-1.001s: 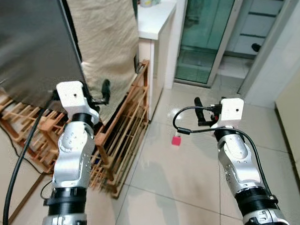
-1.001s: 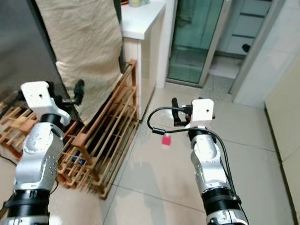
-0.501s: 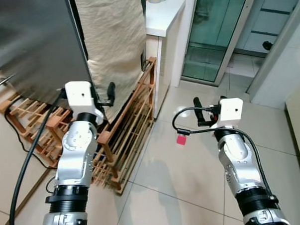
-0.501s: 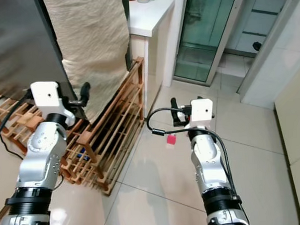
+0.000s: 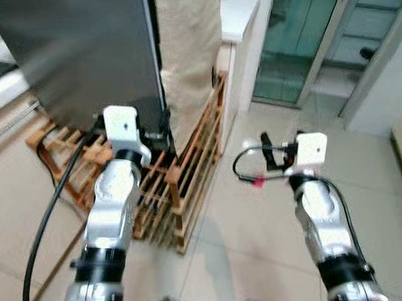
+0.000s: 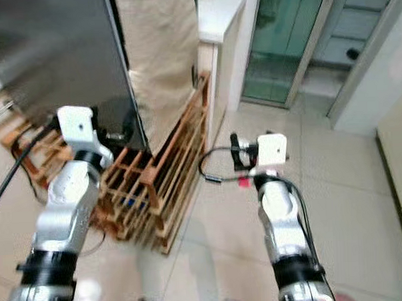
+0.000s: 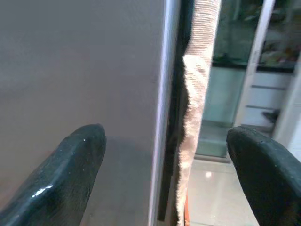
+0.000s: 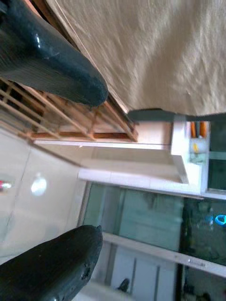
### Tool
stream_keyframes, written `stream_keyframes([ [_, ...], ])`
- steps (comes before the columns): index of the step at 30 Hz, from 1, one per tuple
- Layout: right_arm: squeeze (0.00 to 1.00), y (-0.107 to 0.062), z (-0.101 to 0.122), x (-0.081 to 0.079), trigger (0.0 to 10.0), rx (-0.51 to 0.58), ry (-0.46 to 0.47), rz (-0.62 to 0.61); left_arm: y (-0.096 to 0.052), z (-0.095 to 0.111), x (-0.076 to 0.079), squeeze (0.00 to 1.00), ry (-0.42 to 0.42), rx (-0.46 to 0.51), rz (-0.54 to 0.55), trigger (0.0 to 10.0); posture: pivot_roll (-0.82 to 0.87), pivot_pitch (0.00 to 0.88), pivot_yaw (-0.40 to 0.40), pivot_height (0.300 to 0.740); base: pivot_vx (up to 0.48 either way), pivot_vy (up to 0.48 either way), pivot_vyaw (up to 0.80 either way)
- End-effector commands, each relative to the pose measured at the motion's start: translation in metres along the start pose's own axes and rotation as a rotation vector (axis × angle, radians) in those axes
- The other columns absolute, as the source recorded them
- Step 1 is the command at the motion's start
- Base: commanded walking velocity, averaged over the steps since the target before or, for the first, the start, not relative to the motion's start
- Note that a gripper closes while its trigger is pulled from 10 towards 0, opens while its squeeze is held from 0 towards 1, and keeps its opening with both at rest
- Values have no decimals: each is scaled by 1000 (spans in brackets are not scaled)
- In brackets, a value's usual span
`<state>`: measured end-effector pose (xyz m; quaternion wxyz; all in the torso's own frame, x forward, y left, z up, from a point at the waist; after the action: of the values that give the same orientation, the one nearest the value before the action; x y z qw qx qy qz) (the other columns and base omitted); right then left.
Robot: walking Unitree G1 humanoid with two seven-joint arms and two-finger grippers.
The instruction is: Restocking fridge
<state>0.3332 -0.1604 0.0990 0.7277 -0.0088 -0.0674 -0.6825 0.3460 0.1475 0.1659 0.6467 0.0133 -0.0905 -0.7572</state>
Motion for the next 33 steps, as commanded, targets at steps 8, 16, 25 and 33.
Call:
stream_keyframes([
  [8,0,2,7,1,10000,27,-4,-3,-1,-4,15,0,31,-20,-70,10000,-106,0,1,740,0,0,-73],
  [16,0,-49,28,9,10000,107,-52,13,-58,-14,-22,0,43,-51,-67,10000,-121,0,11,740,0,0,0],
  [25,0,-105,16,39,10000,43,-119,-54,-116,-20,-41,0,-3,-101,131,10000,-128,0,0,740,0,0,0],
  [33,0,-69,27,21,10000,95,-75,-55,-62,19,-9,0,-42,60,-16,10000,-127,0,6,740,480,0,0],
])
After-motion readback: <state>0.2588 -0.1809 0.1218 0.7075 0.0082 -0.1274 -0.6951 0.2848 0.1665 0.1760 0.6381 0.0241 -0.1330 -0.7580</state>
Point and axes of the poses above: a point about 5 cm out from each wrist's last joint towards the gripper, its own y axis pointing out of the wrist towards the gripper, its own z axis along the axis of the wrist's last joint, x = y × z, the point moved 2 cm from there along y, pointing out of the wrist towards the gripper, and after that the axes turned 6 degrees about -y, right-handed, at the moved point
